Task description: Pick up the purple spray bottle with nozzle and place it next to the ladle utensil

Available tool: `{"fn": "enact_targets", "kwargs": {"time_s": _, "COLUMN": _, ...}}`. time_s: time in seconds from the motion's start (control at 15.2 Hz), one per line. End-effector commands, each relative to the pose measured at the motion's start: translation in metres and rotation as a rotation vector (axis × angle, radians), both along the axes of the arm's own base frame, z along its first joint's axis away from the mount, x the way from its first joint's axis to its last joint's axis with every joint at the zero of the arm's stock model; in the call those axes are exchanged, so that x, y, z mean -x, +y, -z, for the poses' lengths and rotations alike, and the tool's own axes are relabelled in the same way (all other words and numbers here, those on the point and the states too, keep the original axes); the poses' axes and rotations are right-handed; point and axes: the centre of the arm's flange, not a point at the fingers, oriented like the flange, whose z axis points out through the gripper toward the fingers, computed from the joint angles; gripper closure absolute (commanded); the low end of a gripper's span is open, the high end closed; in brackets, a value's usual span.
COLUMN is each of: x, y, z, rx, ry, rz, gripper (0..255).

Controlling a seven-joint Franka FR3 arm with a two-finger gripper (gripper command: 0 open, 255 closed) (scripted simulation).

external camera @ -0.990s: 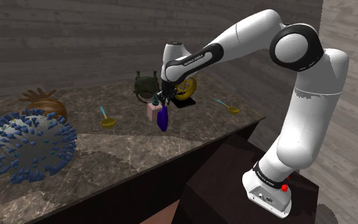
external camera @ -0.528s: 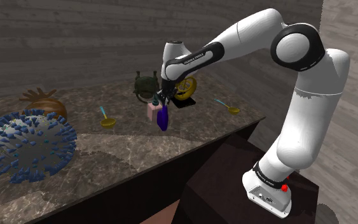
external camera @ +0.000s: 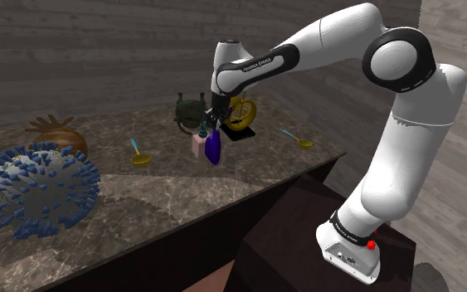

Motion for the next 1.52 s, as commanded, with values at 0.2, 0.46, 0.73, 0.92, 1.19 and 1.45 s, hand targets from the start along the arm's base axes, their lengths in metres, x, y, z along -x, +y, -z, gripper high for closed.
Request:
{"fn": "enact_targets", "kwargs": {"time_s": 0.2, "x": 0.001, "y": 0.0, "z": -0.026, "rx": 0.0, "ry": 0.0, "rz": 0.0, "gripper": 255}}
{"fn": "enact_targets", "kwargs": {"time_s": 0.46, "x": 0.001, "y": 0.0, "z": -0.048, "rx": 0.0, "ry": 0.0, "rz": 0.0, "gripper": 255}}
{"fn": "enact_targets", "kwargs": {"time_s": 0.73, "x": 0.001, "y": 0.0, "z": -0.069, "rx": 0.0, "ry": 0.0, "rz": 0.0, "gripper": 255}}
{"fn": "enact_targets", "kwargs": {"time_s": 0.92, "x": 0.001, "y": 0.0, "z": -0.085, "rx": 0.0, "ry": 0.0, "rz": 0.0, "gripper": 255}}
{"fn": "enact_targets", "kwargs": {"time_s": 1.19, "x": 0.001, "y": 0.0, "z": -0.106, "rx": 0.0, "ry": 0.0, "rz": 0.0, "gripper": 255}}
{"fn": "enact_targets", "kwargs": {"time_s": 1.45, "x": 0.001, "y": 0.0, "z": -0.127, "rx": 0.0, "ry": 0.0, "rz": 0.0, "gripper": 255}}
